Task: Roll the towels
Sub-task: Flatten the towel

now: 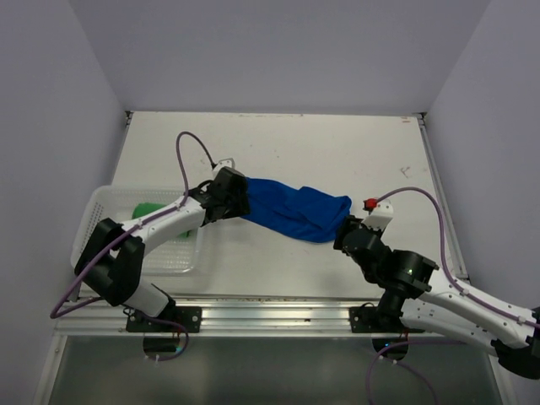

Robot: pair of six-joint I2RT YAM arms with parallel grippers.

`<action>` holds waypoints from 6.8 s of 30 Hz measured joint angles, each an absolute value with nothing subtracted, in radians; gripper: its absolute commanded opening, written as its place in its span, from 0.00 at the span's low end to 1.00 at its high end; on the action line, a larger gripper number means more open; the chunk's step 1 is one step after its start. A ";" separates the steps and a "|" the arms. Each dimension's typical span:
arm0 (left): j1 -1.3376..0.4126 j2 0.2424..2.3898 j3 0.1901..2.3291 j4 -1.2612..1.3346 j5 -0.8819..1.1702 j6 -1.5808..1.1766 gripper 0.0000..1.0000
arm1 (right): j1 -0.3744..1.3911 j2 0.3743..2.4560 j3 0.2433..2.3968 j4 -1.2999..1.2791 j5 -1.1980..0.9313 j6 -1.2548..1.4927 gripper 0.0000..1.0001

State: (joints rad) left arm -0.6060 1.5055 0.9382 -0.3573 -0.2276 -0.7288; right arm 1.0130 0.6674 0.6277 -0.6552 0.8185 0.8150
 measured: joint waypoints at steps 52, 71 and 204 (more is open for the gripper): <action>-0.514 1.724 0.937 -0.178 -0.252 -0.710 0.00 | 1.013 0.707 0.583 -0.609 0.793 0.809 0.59; -0.514 1.158 0.851 -0.287 -0.282 -0.670 0.00 | 0.718 0.839 0.574 -0.582 0.492 0.911 0.52; -0.513 0.987 0.852 -0.432 -0.373 -0.607 0.00 | 0.419 1.168 1.017 -0.701 0.060 0.346 0.41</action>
State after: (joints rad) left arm -0.5129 0.9871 0.8524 -0.4324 -0.3725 -0.6075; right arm 0.4187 1.1679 1.0168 -0.7013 0.0605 0.3458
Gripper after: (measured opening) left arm 0.009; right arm 0.470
